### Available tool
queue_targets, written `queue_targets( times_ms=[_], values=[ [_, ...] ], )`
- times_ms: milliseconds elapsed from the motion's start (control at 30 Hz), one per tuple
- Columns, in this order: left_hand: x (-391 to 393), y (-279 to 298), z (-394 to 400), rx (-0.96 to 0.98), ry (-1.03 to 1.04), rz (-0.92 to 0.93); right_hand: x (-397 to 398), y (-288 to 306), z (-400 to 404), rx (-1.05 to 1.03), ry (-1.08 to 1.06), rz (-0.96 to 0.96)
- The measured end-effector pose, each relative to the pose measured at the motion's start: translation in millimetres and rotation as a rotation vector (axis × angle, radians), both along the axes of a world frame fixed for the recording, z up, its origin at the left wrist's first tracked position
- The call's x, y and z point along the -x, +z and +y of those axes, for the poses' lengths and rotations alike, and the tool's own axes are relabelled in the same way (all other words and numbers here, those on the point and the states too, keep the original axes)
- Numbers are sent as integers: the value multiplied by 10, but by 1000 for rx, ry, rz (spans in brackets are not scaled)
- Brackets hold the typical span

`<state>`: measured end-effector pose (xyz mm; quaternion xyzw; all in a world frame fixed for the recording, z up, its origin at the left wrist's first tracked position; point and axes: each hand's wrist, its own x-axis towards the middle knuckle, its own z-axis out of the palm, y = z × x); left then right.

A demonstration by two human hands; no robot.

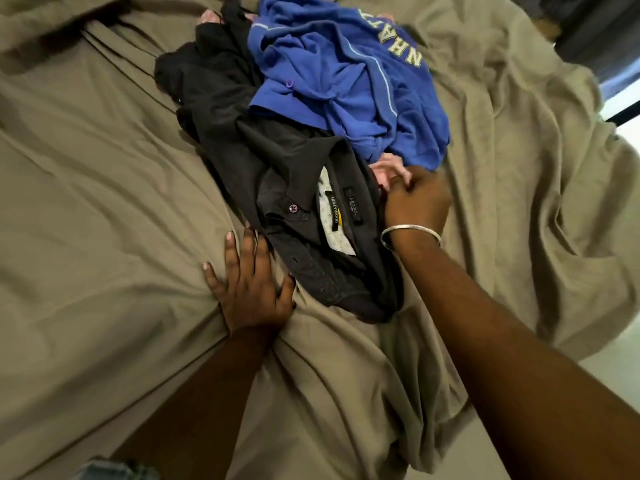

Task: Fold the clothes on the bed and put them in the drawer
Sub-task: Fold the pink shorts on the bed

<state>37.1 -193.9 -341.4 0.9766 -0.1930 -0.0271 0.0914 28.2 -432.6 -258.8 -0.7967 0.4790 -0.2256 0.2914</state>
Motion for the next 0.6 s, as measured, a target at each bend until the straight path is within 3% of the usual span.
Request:
queue_targets(
  times_ms=[100, 200, 300, 433, 500, 567, 600],
  values=[
    [-21, 2, -13, -5, -11, 4, 314, 211, -30, -83, -261, -294],
    [-31, -10, 3, 22, -5, 38, 718, 559, 230, -279, -297, -640],
    [-59, 154, 8, 15, -12, 112, 1220, 969, 627, -363, -300, -779],
    [-199, 529, -3, -150, -36, 394, 1632, 1174, 1011, -561, -225, -784],
    [-145, 857, -40, -167, 23, 470, 1762, 1249, 1231, -578, -94, -648],
    [61, 1168, -167, 25, 184, 546, 1881, 1395, 1406, -591, -34, -623],
    [170, 1373, -281, 263, 339, 668, 1925, 1443, 1430, -579, 1, -615]
  ],
)
